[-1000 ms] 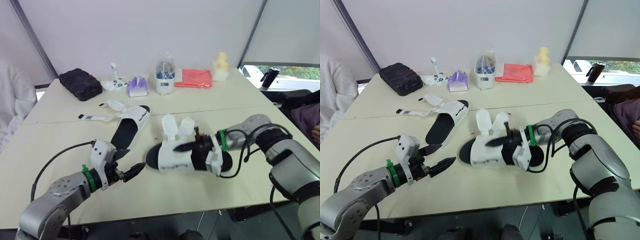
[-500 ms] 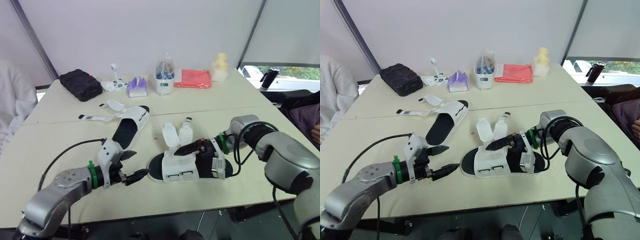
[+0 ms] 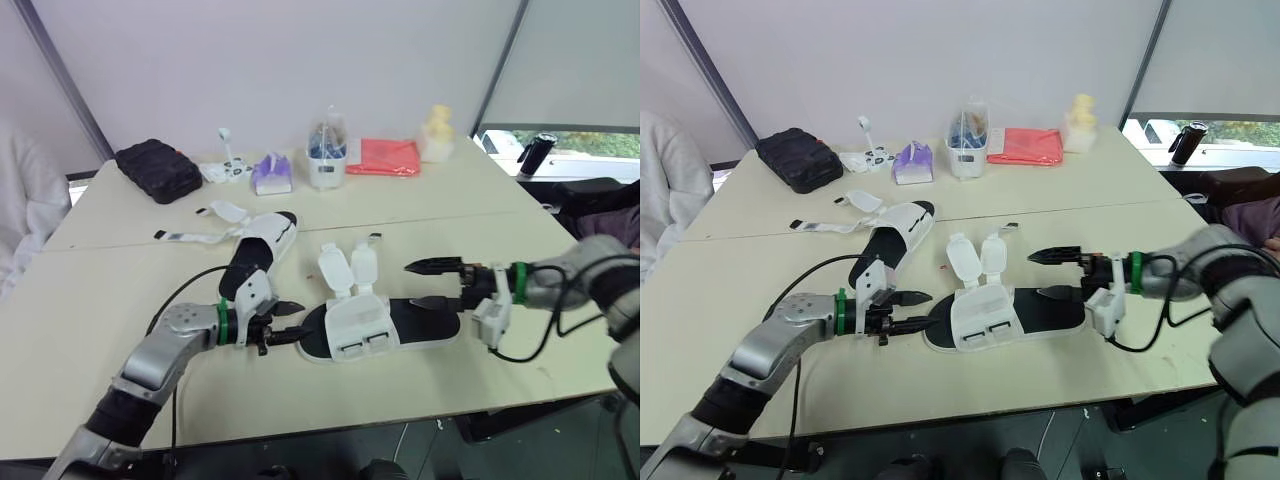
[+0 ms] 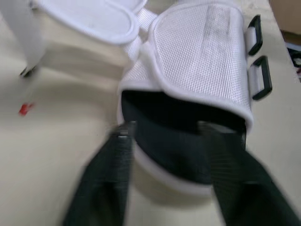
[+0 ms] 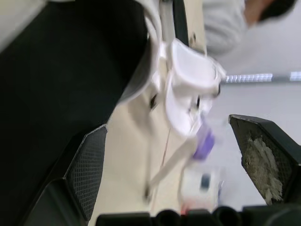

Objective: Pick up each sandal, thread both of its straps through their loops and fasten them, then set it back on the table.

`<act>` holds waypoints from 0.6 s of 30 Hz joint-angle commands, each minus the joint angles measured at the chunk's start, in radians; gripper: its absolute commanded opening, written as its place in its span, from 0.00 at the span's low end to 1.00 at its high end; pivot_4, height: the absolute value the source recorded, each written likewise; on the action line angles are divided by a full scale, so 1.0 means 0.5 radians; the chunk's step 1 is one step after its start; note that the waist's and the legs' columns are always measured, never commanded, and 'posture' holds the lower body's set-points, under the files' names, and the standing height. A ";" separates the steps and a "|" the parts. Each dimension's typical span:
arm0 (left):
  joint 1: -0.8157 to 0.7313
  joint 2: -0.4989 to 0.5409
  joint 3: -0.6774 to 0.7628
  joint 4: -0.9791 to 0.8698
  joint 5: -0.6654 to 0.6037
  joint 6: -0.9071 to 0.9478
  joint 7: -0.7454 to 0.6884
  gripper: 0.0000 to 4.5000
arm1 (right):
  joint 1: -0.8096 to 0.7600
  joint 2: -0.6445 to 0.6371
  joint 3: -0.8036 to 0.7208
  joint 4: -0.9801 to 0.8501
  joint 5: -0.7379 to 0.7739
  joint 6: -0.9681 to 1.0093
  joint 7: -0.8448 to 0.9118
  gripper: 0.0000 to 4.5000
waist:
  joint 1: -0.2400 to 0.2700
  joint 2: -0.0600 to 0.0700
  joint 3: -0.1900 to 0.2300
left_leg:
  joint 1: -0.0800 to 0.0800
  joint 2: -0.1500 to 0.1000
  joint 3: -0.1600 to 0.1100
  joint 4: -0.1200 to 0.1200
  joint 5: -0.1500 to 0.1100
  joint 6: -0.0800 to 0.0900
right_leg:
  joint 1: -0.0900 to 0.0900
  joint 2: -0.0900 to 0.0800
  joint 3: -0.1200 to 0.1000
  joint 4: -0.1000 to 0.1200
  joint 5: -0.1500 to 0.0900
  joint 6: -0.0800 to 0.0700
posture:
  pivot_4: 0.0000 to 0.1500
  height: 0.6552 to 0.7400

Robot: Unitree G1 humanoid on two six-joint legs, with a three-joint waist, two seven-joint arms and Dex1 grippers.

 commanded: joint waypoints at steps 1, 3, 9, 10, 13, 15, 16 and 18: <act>-0.010 0.024 -0.057 -0.073 0.047 0.040 -0.063 0.01 | 0.118 -0.075 -0.205 0.014 0.569 -0.015 0.434 1.00 | -0.011 0.000 0.000 | 0.001 0.001 0.001 0.000 0.000 0.001 | 0.001 0.000 0.001 0.000 0.000 0.000 | 1.00 1.00; 0.005 0.044 -0.120 -0.121 0.107 0.075 -0.063 0.00 | 0.243 -0.081 -0.316 0.081 1.069 0.116 0.787 1.00 | -0.017 -0.001 0.000 | 0.004 0.003 0.001 0.000 -0.001 0.002 | 0.004 0.001 0.001 0.000 0.000 0.000 | 1.00 1.00; 0.012 -0.047 -0.211 -0.161 0.216 0.175 0.065 0.00 | 0.785 0.102 -1.088 -1.141 3.473 2.465 2.188 1.00 | -0.015 0.000 0.000 | 0.006 0.009 0.001 0.016 -0.016 0.027 | 0.017 0.003 -0.001 -0.002 0.001 0.001 | 1.00 1.00; -0.021 -0.073 -0.226 -0.080 0.297 0.140 0.135 0.00 | 0.748 0.178 -1.207 -1.269 3.833 2.992 2.179 1.00 | -0.007 0.000 0.000 | 0.006 0.009 0.000 0.019 -0.016 0.028 | 0.017 0.004 -0.001 -0.002 0.002 0.001 | 1.00 1.00; -0.131 -0.110 -0.261 0.156 0.538 -0.059 0.298 0.00 | 0.601 0.394 -1.481 -1.314 4.389 4.000 2.002 1.00 | 0.033 0.000 0.000 | 0.008 0.012 -0.005 0.023 -0.017 0.028 | 0.022 0.008 -0.005 -0.002 0.004 -0.003 | 1.00 1.00; -0.196 -0.115 -0.276 0.279 0.644 -0.215 0.348 0.00 | 0.466 0.556 -1.623 -1.156 4.512 4.406 1.839 1.00 | 0.060 0.000 -0.001 | 0.007 0.015 -0.009 0.026 -0.017 0.027 | 0.023 0.011 -0.007 -0.004 0.007 -0.007 | 1.00 1.00; -0.210 -0.125 -0.271 0.309 0.652 -0.255 0.346 0.00 | 0.414 0.615 -1.681 -1.083 4.513 4.542 1.780 1.00 | 0.074 0.001 -0.001 | 0.007 0.016 -0.008 0.026 -0.018 0.026 | 0.023 0.012 -0.007 -0.006 0.008 -0.009 | 1.00 1.00; -0.204 -0.164 -0.236 0.281 0.580 -0.270 0.296 0.00 | 0.296 0.736 -1.779 -0.900 4.474 4.743 1.663 1.00 | 0.086 0.002 -0.001 | 0.002 0.016 -0.007 0.026 -0.019 0.025 | 0.019 0.011 -0.007 -0.007 0.008 -0.009 | 1.00 1.00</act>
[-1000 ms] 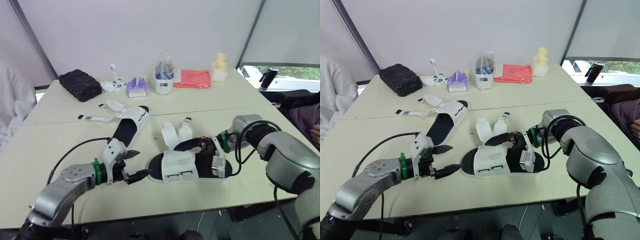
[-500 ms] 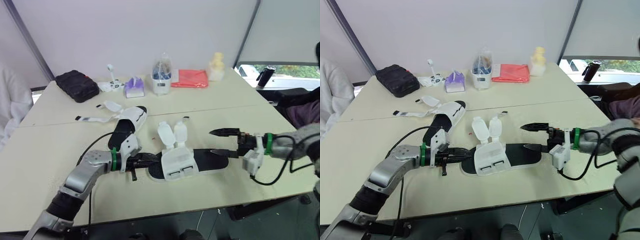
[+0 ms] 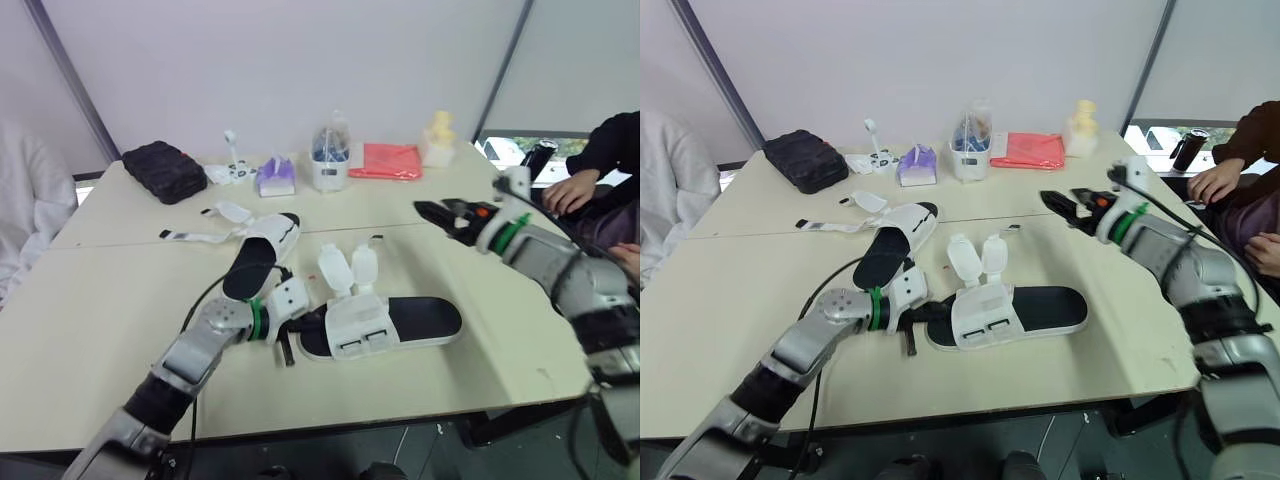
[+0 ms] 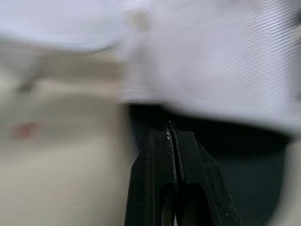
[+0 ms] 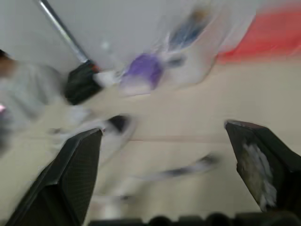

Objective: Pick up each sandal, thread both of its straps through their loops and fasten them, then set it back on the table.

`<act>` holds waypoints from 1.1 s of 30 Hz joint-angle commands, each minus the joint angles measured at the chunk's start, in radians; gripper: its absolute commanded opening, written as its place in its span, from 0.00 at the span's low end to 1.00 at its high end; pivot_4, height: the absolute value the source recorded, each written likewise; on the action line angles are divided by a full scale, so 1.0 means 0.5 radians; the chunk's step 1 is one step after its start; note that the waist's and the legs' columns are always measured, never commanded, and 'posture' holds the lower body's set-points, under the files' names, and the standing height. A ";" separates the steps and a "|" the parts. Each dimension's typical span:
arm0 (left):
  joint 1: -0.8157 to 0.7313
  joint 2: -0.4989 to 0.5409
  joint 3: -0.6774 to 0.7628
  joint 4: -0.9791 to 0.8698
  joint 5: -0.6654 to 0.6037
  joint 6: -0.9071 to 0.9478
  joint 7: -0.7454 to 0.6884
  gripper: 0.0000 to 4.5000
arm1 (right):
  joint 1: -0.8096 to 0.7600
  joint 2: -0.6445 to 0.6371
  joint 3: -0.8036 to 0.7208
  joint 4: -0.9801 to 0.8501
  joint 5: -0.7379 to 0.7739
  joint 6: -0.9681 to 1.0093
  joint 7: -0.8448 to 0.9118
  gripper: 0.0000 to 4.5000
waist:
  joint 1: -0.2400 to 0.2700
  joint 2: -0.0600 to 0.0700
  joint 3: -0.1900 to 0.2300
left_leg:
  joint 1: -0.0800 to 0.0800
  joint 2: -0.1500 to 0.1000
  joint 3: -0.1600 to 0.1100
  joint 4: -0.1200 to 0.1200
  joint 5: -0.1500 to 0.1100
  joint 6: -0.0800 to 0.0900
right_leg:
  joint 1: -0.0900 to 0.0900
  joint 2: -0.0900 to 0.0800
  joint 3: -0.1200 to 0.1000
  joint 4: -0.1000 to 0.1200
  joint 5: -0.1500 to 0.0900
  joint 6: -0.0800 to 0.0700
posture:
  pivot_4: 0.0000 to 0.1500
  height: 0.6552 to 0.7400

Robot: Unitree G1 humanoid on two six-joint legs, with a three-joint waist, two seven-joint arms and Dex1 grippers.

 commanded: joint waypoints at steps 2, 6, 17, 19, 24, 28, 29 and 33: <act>0.049 -0.049 0.048 -0.019 -0.026 -0.046 -0.047 0.00 | -0.231 0.190 -0.281 0.382 0.013 0.471 -0.241 1.00 | 0.021 0.001 0.000 | -0.014 -0.002 0.001 0.003 0.000 -0.001 | -0.014 -0.002 0.000 0.001 0.000 0.001 | 1.00 1.00; 0.112 -0.079 0.077 -0.127 -0.051 -0.011 -0.063 0.00 | -0.393 0.351 -0.483 0.673 -0.089 0.584 -0.349 1.00 | 0.036 0.001 0.000 | -0.033 -0.004 0.006 0.007 0.005 -0.009 | -0.030 -0.005 0.000 0.000 0.003 0.005 | 1.00 1.00; 0.185 0.029 0.284 -0.479 -0.081 0.190 0.016 0.00 | -0.500 0.419 -0.643 0.854 -0.559 0.593 -0.193 1.00 | 0.014 0.001 0.000 | -0.043 -0.006 0.009 0.011 0.004 -0.007 | -0.043 -0.007 0.001 0.006 0.005 0.008 | 1.00 1.00; 0.183 0.063 0.351 -0.547 -0.115 0.251 0.026 0.00 | -0.499 0.413 -0.667 0.846 -0.617 0.593 -0.153 1.00 | -0.007 0.001 0.000 | -0.043 -0.005 0.009 0.011 0.004 -0.008 | -0.043 -0.006 0.000 0.007 0.005 0.008 | 1.00 1.00; 0.314 0.157 0.516 -0.999 -0.690 0.839 -0.185 0.00 | -0.480 0.396 -0.749 0.835 -0.725 0.626 -0.103 1.00 | -0.024 0.001 0.000 | -0.043 -0.004 0.009 0.010 0.005 -0.008 | -0.045 -0.005 0.000 0.007 0.005 0.008 | 1.00 1.00; 0.413 0.248 0.417 -1.134 -0.764 1.005 -0.200 0.00 | -0.477 0.419 -0.809 0.821 -0.792 0.637 -0.097 1.00 | -0.021 0.001 0.000 | -0.043 -0.003 0.010 0.010 0.005 -0.008 | -0.045 -0.003 0.001 0.007 0.005 0.008 | 1.00 1.00; 0.417 0.258 0.382 -1.138 -0.754 1.018 -0.193 0.00 | -0.479 0.426 -0.824 0.815 -0.805 0.643 -0.096 1.00 | -0.020 0.001 0.000 | -0.042 -0.003 0.010 0.011 0.005 -0.008 | -0.044 -0.003 0.001 0.007 0.005 0.008 | 1.00 1.00; 0.386 0.216 0.265 -1.053 -0.686 1.005 -0.130 0.00 | -0.479 0.447 -0.863 0.799 -0.847 0.665 -0.087 1.00 | -0.008 0.001 0.000 | -0.042 -0.003 0.009 0.012 0.004 -0.007 | -0.043 -0.002 0.001 0.008 0.006 0.008 | 1.00 1.00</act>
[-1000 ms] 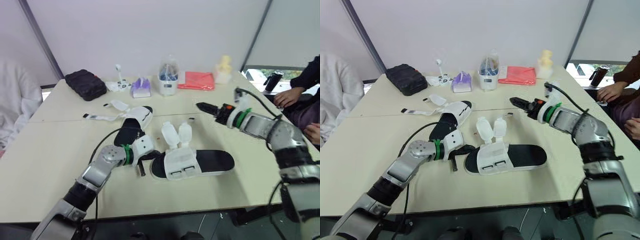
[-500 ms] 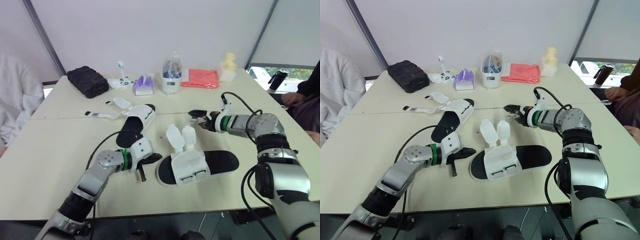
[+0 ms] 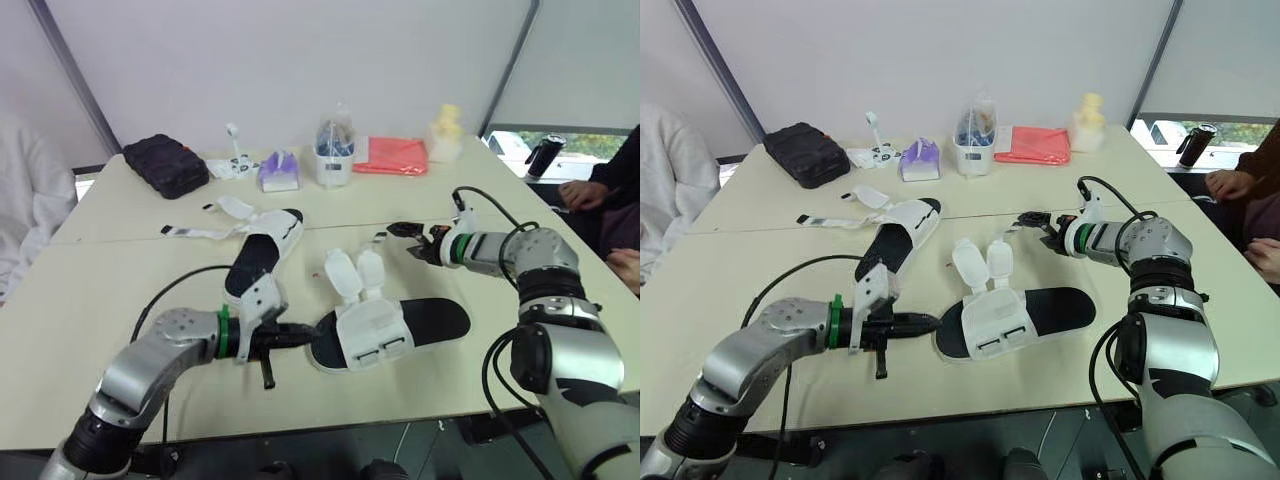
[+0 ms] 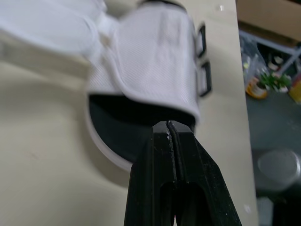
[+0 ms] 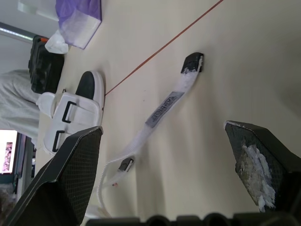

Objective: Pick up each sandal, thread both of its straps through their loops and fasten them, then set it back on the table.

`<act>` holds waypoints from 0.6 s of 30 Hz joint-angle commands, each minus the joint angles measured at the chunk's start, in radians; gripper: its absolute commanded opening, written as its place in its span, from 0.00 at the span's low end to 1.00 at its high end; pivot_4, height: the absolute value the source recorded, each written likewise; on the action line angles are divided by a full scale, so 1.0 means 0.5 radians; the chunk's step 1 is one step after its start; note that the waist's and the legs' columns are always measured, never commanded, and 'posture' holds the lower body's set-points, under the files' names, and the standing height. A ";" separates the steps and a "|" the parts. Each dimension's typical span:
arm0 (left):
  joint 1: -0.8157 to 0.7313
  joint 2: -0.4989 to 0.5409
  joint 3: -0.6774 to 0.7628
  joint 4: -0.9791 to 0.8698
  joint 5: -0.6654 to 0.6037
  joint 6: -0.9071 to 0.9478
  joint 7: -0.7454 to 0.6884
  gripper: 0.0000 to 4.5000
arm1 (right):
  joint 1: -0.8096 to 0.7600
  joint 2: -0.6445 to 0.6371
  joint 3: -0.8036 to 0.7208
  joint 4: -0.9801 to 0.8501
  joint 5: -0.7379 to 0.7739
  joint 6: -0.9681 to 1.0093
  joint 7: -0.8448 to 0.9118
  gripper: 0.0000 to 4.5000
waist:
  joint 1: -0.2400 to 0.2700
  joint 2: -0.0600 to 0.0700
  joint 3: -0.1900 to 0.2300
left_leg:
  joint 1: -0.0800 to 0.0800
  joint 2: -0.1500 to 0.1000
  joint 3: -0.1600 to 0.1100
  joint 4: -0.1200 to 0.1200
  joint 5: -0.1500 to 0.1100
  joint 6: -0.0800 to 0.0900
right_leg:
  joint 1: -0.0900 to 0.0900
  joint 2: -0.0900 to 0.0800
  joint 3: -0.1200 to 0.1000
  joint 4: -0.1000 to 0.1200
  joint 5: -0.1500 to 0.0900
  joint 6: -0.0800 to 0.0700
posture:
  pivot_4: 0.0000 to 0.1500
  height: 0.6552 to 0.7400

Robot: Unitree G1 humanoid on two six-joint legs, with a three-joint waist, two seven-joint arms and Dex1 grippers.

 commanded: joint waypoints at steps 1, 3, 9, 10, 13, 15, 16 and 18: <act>-0.048 -0.056 -0.104 0.058 0.070 -0.064 0.057 0.00 | -0.048 0.016 -0.069 -0.080 -0.030 0.026 0.031 1.00 | 0.001 0.000 0.000 | 0.000 0.000 0.000 0.000 0.000 0.000 | 0.000 0.000 0.000 0.000 0.000 0.000 | 1.00 1.00; -0.085 -0.127 -0.191 0.188 0.135 -0.117 0.078 0.00 | -0.051 0.028 -0.077 -0.064 -0.060 0.019 0.042 1.00 | 0.001 0.000 0.000 | 0.000 0.000 0.000 0.000 0.000 -0.001 | 0.000 0.000 0.000 0.000 0.000 0.000 | 1.00 1.00; -0.240 -0.121 -0.502 0.605 0.567 -0.479 0.103 0.00 | -0.098 0.072 -0.080 0.023 -0.164 -0.028 0.095 1.00 | 0.000 0.001 -0.001 | 0.002 0.000 0.001 -0.001 0.003 -0.005 | 0.001 0.000 0.001 0.000 0.000 0.000 | 1.00 1.00; -0.271 -0.124 -0.525 0.671 0.634 -0.547 0.129 0.00 | -0.112 0.085 -0.087 0.044 -0.177 -0.045 0.101 1.00 | 0.003 0.001 -0.001 | 0.003 0.000 0.001 0.000 0.003 -0.005 | 0.003 0.000 0.001 0.000 0.000 0.000 | 1.00 1.00; -0.335 -0.202 -0.504 0.831 0.721 -0.747 0.205 0.00 | -0.157 0.125 -0.111 0.131 -0.214 -0.120 0.115 1.00 | 0.006 0.001 -0.001 | 0.009 -0.001 0.000 0.001 0.000 0.000 | 0.011 0.000 0.001 -0.001 0.003 0.001 | 1.00 1.00; -0.357 -0.271 -0.455 0.886 0.715 -0.806 0.240 0.00 | -0.180 0.155 -0.136 0.187 -0.230 -0.165 0.121 1.00 | 0.005 0.001 -0.001 | 0.018 -0.001 0.000 0.000 -0.002 0.003 | 0.020 0.000 0.001 -0.003 0.004 0.001 | 1.00 1.00; -0.363 -0.286 -0.444 0.896 0.722 -0.838 0.243 0.00 | -0.192 0.170 -0.154 0.217 -0.227 -0.183 0.119 1.00 | 0.005 0.001 -0.001 | 0.022 -0.001 0.000 -0.001 -0.002 0.003 | 0.024 0.000 0.001 -0.004 0.004 0.001 | 1.00 1.00; -0.357 -0.297 -0.433 0.893 0.736 -0.874 0.229 0.00 | -0.220 0.196 -0.194 0.279 -0.219 -0.203 0.122 1.00 | -0.001 0.001 -0.001 | 0.025 -0.001 0.000 -0.002 -0.002 0.004 | 0.026 0.000 0.001 -0.004 0.004 0.001 | 1.00 1.00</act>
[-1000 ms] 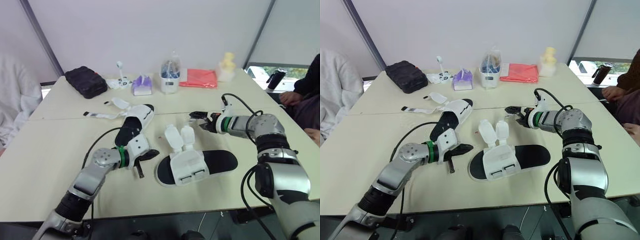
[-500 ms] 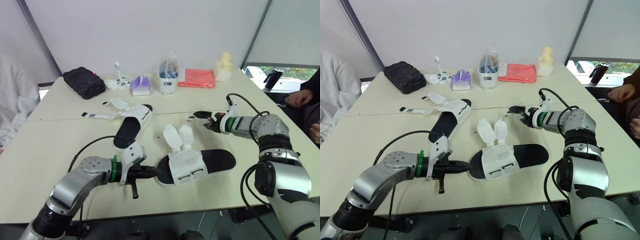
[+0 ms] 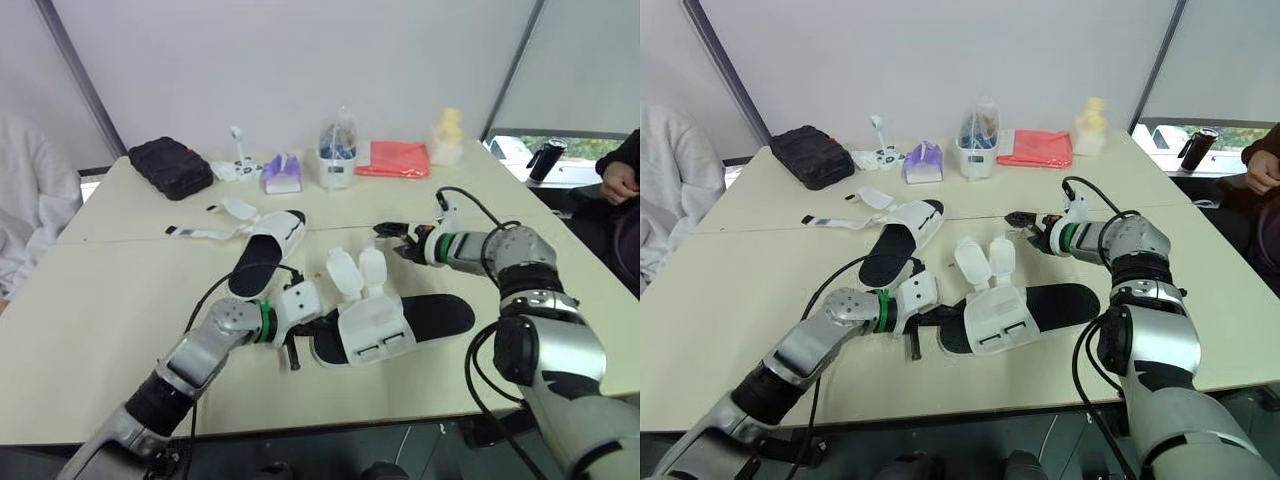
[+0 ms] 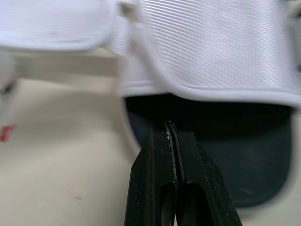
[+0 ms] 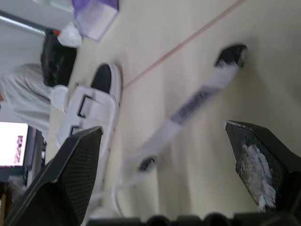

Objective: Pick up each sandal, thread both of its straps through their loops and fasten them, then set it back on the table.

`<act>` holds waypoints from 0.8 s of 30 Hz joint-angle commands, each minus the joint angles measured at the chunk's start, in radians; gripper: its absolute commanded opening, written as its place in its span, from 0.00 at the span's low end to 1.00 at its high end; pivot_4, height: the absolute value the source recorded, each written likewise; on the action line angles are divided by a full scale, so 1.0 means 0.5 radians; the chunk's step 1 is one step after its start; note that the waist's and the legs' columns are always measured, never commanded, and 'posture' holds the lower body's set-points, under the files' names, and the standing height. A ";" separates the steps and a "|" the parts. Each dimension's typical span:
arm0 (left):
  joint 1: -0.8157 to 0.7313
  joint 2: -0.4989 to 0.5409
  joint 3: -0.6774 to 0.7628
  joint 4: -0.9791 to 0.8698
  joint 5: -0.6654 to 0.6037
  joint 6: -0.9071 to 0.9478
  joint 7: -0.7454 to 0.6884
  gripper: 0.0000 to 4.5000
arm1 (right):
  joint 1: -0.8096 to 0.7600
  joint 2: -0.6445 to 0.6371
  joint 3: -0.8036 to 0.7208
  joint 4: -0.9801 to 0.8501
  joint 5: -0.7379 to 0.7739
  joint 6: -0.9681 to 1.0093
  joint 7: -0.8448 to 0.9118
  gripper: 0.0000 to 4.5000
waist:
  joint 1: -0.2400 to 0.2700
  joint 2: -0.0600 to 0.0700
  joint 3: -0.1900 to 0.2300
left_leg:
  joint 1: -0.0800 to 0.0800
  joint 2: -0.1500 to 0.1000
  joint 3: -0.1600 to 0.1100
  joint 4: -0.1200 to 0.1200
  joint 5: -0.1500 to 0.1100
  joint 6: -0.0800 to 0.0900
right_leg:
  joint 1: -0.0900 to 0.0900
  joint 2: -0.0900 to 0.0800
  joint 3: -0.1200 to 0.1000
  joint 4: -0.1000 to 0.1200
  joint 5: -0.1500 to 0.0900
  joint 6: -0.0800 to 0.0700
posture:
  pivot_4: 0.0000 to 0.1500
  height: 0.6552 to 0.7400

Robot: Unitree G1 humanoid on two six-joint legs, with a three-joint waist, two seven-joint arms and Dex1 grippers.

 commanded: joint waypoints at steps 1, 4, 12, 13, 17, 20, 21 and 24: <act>0.017 -0.005 0.015 0.043 0.072 -0.049 0.010 0.00 | -0.090 0.039 -0.094 0.081 0.007 -0.056 0.025 1.00 | -0.005 0.000 0.000 | 0.000 0.000 0.000 0.000 0.000 0.000 | 0.000 0.000 0.000 0.000 0.000 0.000 | 1.00 1.00; 0.039 -0.004 0.018 0.023 0.086 -0.067 -0.006 0.00 | -0.125 0.065 -0.141 0.176 -0.001 -0.079 0.009 1.00 | -0.005 0.000 0.000 | 0.001 0.000 0.000 -0.001 0.000 0.000 | 0.000 0.000 0.000 0.001 0.000 0.000 | 1.00 1.00; 0.074 -0.005 0.029 -0.032 0.105 -0.065 -0.027 0.00 | -0.205 0.141 -0.236 0.343 -0.030 -0.198 0.005 0.40 | -0.010 0.000 0.000 | 0.002 0.001 0.000 -0.002 0.000 0.000 | -0.001 0.000 0.001 0.001 0.000 0.000 | 1.00 1.00; 0.077 -0.004 0.033 -0.034 0.106 -0.064 -0.028 0.00 | -0.214 0.142 -0.236 0.355 -0.041 -0.205 0.012 0.27 | -0.009 0.000 0.000 | 0.002 0.001 0.000 -0.002 0.000 0.000 | -0.001 0.000 0.001 0.001 0.000 0.000 | 1.00 1.00; 0.093 0.003 0.047 -0.034 0.112 -0.067 -0.027 0.00 | -0.243 0.129 -0.237 0.401 -0.077 -0.223 0.022 0.02 | -0.010 0.000 0.000 | 0.002 0.001 0.000 -0.002 0.000 0.000 | -0.001 0.000 0.001 0.001 0.000 0.000 | 1.00 1.00; 0.096 0.005 0.059 -0.029 0.116 -0.069 -0.025 0.00 | -0.261 0.112 -0.209 0.400 -0.119 -0.227 0.094 0.02 | -0.012 0.000 0.000 | 0.002 0.001 0.000 -0.002 0.000 0.000 | -0.001 0.000 0.001 0.001 0.000 0.000 | 1.00 1.00; 0.096 0.006 0.064 -0.026 0.117 -0.071 -0.024 0.00 | -0.268 0.106 -0.185 0.386 -0.138 -0.205 0.153 0.02 | -0.013 0.000 0.000 | 0.002 0.001 0.000 -0.002 0.000 0.000 | -0.001 0.000 0.001 0.001 0.000 0.000 | 1.00 1.00; 0.092 0.007 0.080 -0.007 0.129 -0.094 -0.014 0.00 | -0.256 0.099 -0.027 0.285 -0.264 -0.273 0.404 0.02 | -0.014 0.000 0.000 | 0.002 0.001 0.000 -0.003 0.000 0.000 | -0.001 0.001 0.001 0.001 0.000 0.000 | 1.00 1.00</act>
